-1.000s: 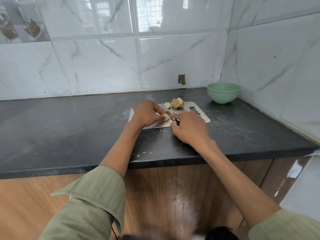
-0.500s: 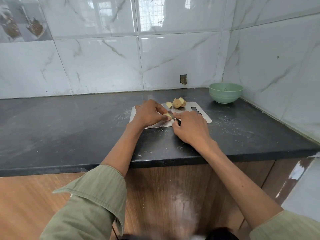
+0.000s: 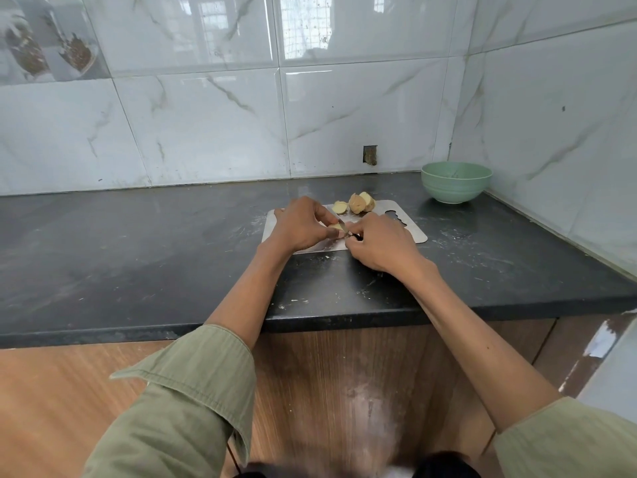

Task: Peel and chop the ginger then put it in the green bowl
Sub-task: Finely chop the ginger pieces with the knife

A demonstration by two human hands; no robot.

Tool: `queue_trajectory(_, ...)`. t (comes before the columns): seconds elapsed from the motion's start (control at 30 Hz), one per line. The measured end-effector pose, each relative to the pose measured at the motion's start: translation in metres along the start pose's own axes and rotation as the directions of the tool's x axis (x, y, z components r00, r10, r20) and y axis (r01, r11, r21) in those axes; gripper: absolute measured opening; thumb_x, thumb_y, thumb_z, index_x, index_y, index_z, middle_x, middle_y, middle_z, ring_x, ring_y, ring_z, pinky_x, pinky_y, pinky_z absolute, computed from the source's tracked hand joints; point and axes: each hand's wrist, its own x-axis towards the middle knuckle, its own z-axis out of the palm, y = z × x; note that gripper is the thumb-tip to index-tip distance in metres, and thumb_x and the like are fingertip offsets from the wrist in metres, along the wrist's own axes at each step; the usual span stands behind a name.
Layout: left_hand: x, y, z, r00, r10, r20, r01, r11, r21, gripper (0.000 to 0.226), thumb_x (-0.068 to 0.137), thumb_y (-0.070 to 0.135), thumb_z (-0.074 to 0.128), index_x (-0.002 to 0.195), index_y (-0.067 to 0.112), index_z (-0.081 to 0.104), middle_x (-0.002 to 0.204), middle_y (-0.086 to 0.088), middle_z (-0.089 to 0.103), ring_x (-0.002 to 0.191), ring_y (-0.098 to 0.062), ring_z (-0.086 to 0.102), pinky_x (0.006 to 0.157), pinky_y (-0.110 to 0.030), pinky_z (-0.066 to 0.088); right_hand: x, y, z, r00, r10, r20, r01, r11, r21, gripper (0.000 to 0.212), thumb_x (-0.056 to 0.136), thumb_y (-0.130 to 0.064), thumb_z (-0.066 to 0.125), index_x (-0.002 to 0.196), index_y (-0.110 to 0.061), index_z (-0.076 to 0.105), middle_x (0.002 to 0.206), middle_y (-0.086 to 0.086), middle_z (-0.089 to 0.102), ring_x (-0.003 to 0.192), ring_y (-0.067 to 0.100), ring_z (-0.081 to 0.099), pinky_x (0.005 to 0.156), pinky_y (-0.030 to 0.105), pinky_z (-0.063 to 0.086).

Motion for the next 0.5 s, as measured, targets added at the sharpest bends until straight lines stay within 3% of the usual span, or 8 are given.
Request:
queue_trajectory(0.1,0.000,0.000,0.001,1.000,-0.006,-0.012,0.006,0.999,0.036,0.027,0.070,0.043,0.088,0.058,0.058,0.069,0.067,0.043,0.062,0.092,0.002,0.065,0.099,-0.049,0.050,-0.006,0.001,0.003,0.997,0.017,-0.073,-0.016,1.000,0.013,0.031,0.086,-0.043,0.051,0.100,-0.029,0.075,0.092,0.005,0.066,0.096,0.034,0.061,0.069,0.035,0.037)
queue_trajectory(0.2,0.002,-0.002,0.002,1.000,-0.003,-0.018,0.004,0.999,0.047,0.032,0.068,0.047,0.086,0.060,0.068,0.064,0.071,0.047,0.061,0.096,-0.001,0.066,0.102,-0.052,0.047,-0.012,-0.001,0.005,0.990,0.030,-0.139,-0.029,1.000,0.012,0.029,0.089,-0.041,0.055,0.106,-0.031,0.077,0.094,0.005,0.068,0.101,0.033,0.061,0.071,0.035,0.037)
queue_trajectory(0.27,0.002,-0.001,0.002,1.000,-0.004,-0.012,0.005,1.000,0.031,0.027,0.070,0.043,0.088,0.061,0.060,0.070,0.072,0.040,0.066,0.094,0.001,0.066,0.100,-0.047,0.049,-0.015,-0.002,0.005,0.987,0.024,-0.160,-0.023,1.000,0.009,0.030,0.091,-0.041,0.054,0.108,-0.031,0.077,0.098,0.007,0.069,0.104,0.033,0.060,0.071,0.035,0.036)
queue_trajectory(0.37,0.001,-0.001,0.001,1.000,-0.016,0.000,0.016,0.999,-0.028,0.012,0.076,0.033,0.088,0.080,0.041,0.080,0.078,0.024,0.072,0.090,-0.002,0.067,0.088,-0.034,0.053,-0.017,-0.003,0.003,0.986,0.010,-0.165,-0.007,1.000,0.022,0.033,0.093,-0.039,0.054,0.116,-0.033,0.076,0.104,0.009,0.071,0.107,0.034,0.060,0.072,0.036,0.038)
queue_trajectory(0.5,0.002,-0.001,0.000,1.000,-0.022,0.002,0.022,1.000,-0.015,0.013,0.077,0.034,0.088,0.089,0.032,0.084,0.085,0.016,0.073,0.086,-0.013,0.066,0.080,-0.037,0.053,-0.019,-0.004,0.000,0.981,0.001,-0.194,0.005,1.000,0.029,0.038,0.092,-0.037,0.055,0.126,-0.036,0.073,0.107,0.009,0.073,0.109,0.033,0.061,0.075,0.037,0.042)
